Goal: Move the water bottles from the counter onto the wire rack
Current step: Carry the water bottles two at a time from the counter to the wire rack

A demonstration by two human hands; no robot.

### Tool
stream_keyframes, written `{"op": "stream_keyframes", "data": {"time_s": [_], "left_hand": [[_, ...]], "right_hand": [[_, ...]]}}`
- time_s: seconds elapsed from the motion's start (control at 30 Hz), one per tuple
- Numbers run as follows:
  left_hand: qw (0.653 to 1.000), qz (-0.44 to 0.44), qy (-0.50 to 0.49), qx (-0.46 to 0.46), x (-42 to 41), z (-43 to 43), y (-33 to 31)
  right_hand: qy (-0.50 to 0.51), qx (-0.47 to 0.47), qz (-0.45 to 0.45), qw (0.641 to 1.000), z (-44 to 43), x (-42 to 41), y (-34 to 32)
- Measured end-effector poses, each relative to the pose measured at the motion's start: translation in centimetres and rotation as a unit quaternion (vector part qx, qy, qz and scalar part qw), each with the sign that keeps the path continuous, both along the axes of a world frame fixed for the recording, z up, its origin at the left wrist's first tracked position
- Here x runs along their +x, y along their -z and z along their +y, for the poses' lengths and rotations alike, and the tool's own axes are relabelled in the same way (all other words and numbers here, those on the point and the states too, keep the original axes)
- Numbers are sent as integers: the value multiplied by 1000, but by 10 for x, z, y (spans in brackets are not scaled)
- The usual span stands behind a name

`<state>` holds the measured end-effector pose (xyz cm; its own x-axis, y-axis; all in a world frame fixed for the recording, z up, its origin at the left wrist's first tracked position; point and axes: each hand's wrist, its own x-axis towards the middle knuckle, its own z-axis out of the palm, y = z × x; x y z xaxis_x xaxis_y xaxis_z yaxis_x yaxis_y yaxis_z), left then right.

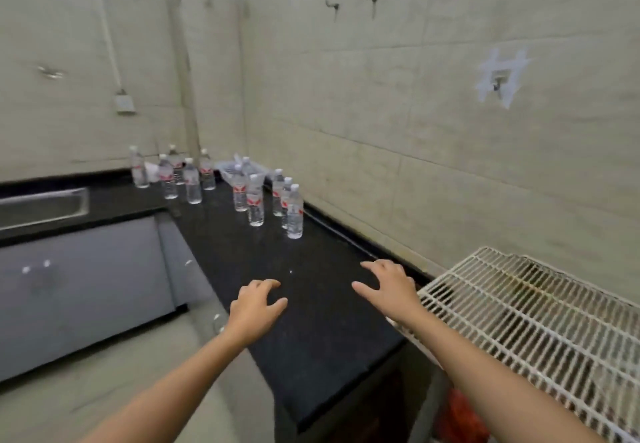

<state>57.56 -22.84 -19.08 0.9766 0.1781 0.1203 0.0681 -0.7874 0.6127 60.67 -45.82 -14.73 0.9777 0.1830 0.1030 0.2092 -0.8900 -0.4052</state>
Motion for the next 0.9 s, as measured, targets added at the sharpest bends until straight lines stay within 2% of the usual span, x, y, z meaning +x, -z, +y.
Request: {"op": "stream_keyframes", "data": {"time_s": [0.23,0.47,0.67,0.9], "left_hand": [[984,-18,-173,-37,-81,185,4],[936,-58,-319,-134,-171,360,19],[900,-78,-364,-226,-195,423,54],[879,-92,-391,-258,-154,481,67]], "right_hand": [[-134,-15,12,991,186,-13,19],[-234,-3,62,970,360,-42,50],[-295,-42,99,950,455,-44,73],[-309,13,116,944,531,5,91]]}}
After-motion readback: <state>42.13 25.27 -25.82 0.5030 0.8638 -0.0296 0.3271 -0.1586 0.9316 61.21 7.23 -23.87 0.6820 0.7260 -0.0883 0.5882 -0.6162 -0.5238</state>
